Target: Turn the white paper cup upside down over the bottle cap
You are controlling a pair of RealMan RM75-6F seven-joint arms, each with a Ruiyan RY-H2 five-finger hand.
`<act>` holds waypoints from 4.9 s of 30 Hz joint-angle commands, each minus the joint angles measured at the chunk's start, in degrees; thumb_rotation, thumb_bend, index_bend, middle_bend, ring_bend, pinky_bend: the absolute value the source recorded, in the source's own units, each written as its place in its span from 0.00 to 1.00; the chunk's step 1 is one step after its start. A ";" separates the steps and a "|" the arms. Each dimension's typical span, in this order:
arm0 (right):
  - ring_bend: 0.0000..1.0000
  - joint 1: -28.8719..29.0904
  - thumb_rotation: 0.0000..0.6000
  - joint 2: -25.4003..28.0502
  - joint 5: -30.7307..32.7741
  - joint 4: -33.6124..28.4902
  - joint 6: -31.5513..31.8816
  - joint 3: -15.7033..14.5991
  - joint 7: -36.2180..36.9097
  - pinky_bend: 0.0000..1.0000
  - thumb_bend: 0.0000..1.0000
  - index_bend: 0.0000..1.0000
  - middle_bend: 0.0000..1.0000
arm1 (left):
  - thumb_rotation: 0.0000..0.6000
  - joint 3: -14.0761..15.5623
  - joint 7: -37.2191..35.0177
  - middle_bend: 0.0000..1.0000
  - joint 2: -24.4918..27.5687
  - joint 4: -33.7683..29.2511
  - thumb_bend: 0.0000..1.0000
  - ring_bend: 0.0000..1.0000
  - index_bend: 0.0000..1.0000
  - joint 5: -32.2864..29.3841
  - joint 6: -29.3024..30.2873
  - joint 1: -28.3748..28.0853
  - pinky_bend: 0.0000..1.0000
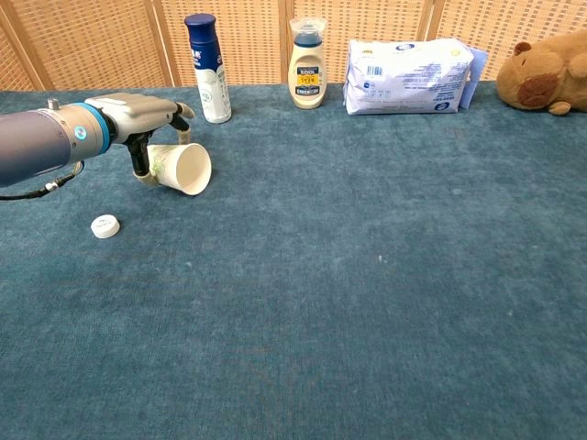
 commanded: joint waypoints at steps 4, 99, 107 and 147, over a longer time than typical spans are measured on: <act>0.39 0.03 0.70 -0.14 -0.35 0.02 0.08 -0.03 0.17 0.40 0.32 0.40 0.37 | 1.00 0.97 -0.46 0.02 3.79 -3.23 0.21 0.00 0.47 7.14 5.28 1.19 0.02; 0.39 -1.19 0.70 -1.60 -3.73 4.47 3.76 -1.23 8.43 0.40 0.32 0.40 0.37 | 1.00 12.66 70.84 0.00 8.86 -24.48 0.14 0.00 0.15 20.25 21.90 13.17 0.00; 0.39 -0.71 0.70 -1.83 -4.12 4.28 3.31 -1.06 8.16 0.40 0.32 0.40 0.37 | 1.00 11.68 66.48 0.00 12.51 -30.66 0.14 0.00 0.13 20.31 25.27 14.64 0.00; 0.39 3.00 0.71 0.12 -4.39 -1.15 -1.92 -0.31 0.56 0.37 0.32 0.40 0.37 | 1.00 2.67 -18.97 0.05 30.81 -43.38 0.13 0.00 0.14 25.83 36.07 34.94 0.05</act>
